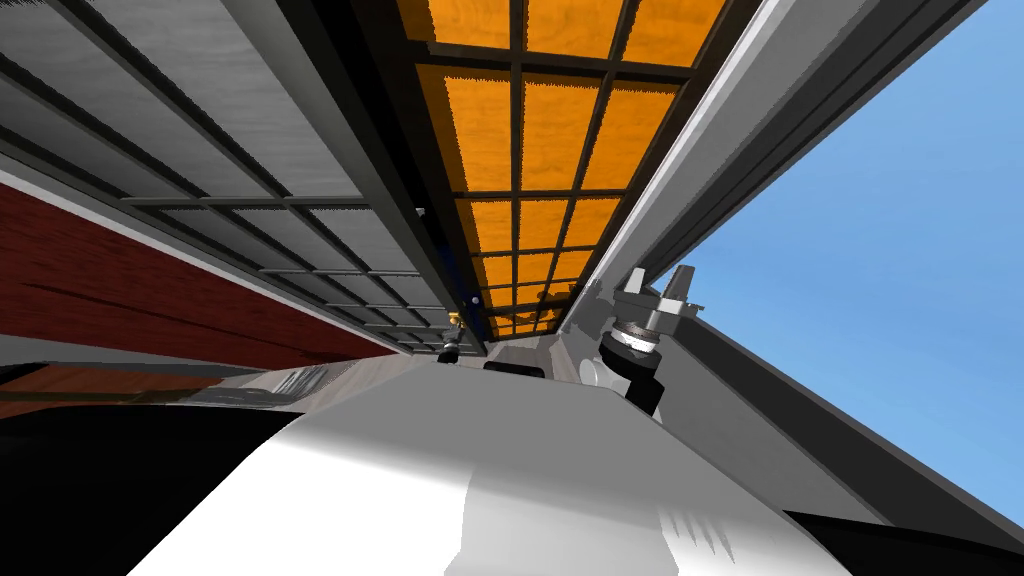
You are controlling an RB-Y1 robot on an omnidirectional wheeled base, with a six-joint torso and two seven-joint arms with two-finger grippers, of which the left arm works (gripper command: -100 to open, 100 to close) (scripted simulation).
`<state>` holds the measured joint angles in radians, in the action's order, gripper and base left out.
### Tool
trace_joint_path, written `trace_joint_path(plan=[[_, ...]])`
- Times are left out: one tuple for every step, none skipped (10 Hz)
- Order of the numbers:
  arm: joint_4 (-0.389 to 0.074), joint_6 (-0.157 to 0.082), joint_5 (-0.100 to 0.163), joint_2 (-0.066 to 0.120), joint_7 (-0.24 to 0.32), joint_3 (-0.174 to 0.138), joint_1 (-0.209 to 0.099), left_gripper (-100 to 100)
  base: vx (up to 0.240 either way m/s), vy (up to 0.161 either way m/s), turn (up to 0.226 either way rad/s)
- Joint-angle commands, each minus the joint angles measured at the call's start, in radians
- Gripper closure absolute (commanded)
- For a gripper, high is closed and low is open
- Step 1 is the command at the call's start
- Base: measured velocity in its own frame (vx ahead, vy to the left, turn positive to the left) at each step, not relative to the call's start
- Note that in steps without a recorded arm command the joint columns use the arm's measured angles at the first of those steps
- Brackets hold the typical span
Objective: Pull the door open
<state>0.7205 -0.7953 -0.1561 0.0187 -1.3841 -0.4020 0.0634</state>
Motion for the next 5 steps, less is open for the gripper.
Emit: trace_joint_path(plan=[[0.029, 0.024, 0.001, 0.000, 0.007, -0.004, 0.025, 100, -0.038, -0.009, 0.013], [0.029, 0.024, 0.001, 0.000, 0.007, -0.004, 0.025, 100, -0.009, -0.003, 0.000], [0.019, 0.025, 0.012, 0.008, 0.039, -0.004, 0.044, 100, -0.065, -0.022, 0.018], [0.019, 0.025, 0.012, 0.008, 0.039, -0.004, 0.044, 100, -0.082, -0.010, 0.063], [0.002, 0.005, 0.001, 0.027, 0.039, 0.011, 0.023, -100, -0.138, -0.002, -0.062]])
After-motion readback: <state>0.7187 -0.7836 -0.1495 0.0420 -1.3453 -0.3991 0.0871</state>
